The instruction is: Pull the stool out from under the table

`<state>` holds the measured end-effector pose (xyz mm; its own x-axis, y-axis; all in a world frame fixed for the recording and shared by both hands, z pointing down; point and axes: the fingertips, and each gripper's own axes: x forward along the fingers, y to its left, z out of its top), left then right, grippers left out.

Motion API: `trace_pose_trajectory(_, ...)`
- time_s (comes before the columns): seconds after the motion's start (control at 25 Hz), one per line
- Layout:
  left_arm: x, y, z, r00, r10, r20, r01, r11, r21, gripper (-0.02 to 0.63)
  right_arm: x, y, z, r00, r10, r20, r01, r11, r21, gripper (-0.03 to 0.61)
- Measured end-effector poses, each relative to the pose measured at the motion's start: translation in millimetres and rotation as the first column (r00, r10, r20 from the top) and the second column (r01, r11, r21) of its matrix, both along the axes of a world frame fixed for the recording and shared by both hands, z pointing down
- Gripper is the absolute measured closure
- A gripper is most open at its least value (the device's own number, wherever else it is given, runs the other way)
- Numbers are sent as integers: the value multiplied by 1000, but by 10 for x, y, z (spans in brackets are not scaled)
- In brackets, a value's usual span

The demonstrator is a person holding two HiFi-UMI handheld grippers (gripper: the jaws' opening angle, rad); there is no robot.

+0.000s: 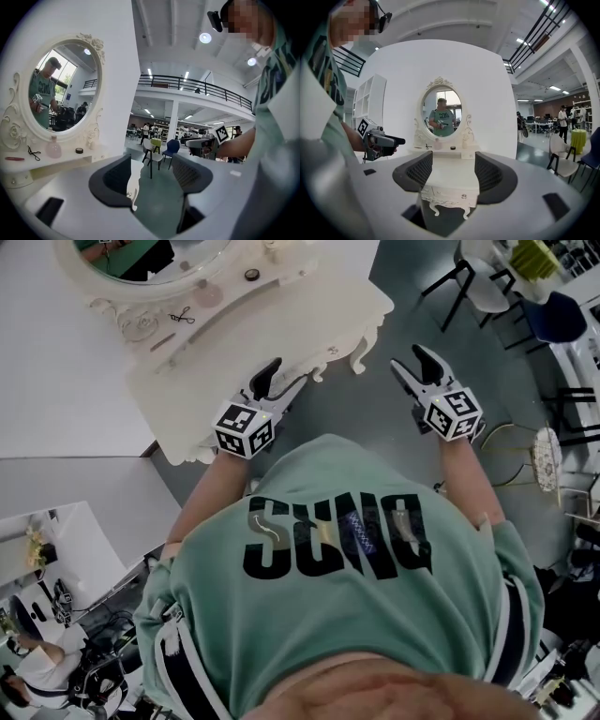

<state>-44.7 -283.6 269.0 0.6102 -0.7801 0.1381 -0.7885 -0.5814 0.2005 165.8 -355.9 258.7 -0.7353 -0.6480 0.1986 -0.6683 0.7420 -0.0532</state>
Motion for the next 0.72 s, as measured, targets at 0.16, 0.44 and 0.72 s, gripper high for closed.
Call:
trace_pose_trajectory(0.16, -157, -22, 98, 1000, -19, 2, 19, 1000, -18, 336, -112, -145, 135, 1000, 2, -22, -2, 1000, -13, 310)
trace_pose_trajectory(0.44, -287, 15, 414, 997, -59, 41, 61, 997, -46, 336, -276, -406, 504, 998, -11, -56, 9, 999, -43, 308)
trace_pose_trajectory(0.72, -261, -14, 1250, 989, -141, 32, 144, 982, -125, 336, -276, -723, 1416, 996, -17, -89, 8, 995, -104, 308)
